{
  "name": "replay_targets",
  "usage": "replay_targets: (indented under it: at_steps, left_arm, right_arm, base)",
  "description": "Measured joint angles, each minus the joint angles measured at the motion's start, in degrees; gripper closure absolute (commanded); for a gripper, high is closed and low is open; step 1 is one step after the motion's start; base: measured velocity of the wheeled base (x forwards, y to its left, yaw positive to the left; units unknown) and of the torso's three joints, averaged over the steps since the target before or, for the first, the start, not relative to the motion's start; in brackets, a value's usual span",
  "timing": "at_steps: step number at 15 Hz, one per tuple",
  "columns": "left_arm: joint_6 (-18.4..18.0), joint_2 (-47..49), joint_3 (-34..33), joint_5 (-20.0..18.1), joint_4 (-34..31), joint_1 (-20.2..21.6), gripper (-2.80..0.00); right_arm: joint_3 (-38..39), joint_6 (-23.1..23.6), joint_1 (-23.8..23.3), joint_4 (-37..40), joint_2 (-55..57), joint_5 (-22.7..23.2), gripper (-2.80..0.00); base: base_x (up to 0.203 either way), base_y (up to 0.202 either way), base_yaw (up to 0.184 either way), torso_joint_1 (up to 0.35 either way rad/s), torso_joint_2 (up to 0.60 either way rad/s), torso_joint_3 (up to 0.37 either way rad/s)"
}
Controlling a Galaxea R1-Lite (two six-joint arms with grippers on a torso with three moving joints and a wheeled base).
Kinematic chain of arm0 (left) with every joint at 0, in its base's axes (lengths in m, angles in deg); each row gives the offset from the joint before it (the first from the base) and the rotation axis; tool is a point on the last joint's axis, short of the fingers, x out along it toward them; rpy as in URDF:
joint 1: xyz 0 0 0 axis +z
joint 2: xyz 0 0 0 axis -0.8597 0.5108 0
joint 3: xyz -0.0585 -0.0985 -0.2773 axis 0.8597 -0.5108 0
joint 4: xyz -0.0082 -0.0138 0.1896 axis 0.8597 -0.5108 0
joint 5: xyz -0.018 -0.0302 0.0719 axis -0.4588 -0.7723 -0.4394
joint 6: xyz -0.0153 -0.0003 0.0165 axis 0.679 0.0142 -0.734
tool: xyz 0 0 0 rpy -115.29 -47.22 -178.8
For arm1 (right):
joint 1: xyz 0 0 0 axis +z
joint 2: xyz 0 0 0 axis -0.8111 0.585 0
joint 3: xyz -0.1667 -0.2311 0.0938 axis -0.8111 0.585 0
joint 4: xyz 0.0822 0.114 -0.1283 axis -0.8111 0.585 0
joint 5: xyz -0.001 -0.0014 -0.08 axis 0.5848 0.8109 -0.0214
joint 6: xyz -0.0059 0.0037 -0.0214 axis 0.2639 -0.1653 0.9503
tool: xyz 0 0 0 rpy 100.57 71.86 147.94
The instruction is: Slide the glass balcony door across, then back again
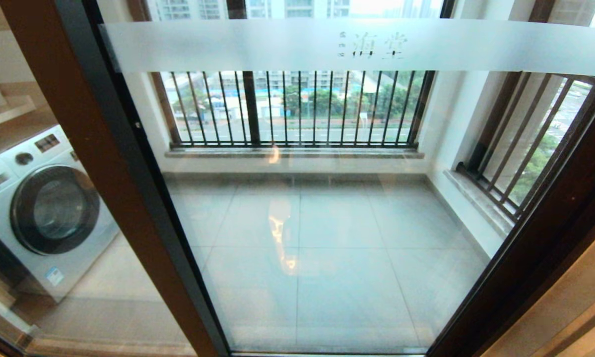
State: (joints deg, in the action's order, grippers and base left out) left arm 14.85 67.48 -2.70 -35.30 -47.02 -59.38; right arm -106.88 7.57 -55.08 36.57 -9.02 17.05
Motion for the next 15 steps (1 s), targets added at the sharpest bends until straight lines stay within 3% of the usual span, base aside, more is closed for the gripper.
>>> replay_targets:
  at_steps: [2,4,8,11,15]
  left_arm:
    - [0.0,0.0,0.0,0.0,0.0,0.0,0.00]
    - [0.0,0.0,0.0,0.0,0.0,0.0,0.00]
    - [0.0,0.0,0.0,0.0,0.0,0.0,0.00]
    - [0.0,0.0,0.0,0.0,0.0,0.0,0.00]
    - [0.0,0.0,0.0,0.0,0.0,0.0,0.00]
  right_arm:
    - [9.9,5.2,0.4,-1.9,-4.3,-7.4,0.00]
    - [23.1,7.4,0.6,-10.7,-6.7,-14.6,0.00]
    - [49.4,9.4,0.7,-41.9,-8.7,-28.4,0.00]
    - [56.3,4.6,0.8,-56.5,-9.2,-33.5,0.00]
    - [57.1,2.0,0.9,-57.3,-9.2,-33.7,0.00]
  base:
    - [0.000,0.000,0.000,0.000,0.00,0.000]
    - [0.000,0.000,0.000,0.000,0.00,0.000]
    - [0.000,0.000,0.000,0.000,0.00,0.000]
    - [0.000,0.000,0.000,0.000,0.00,0.000]
    - [0.000,0.000,0.000,0.000,0.00,0.000]
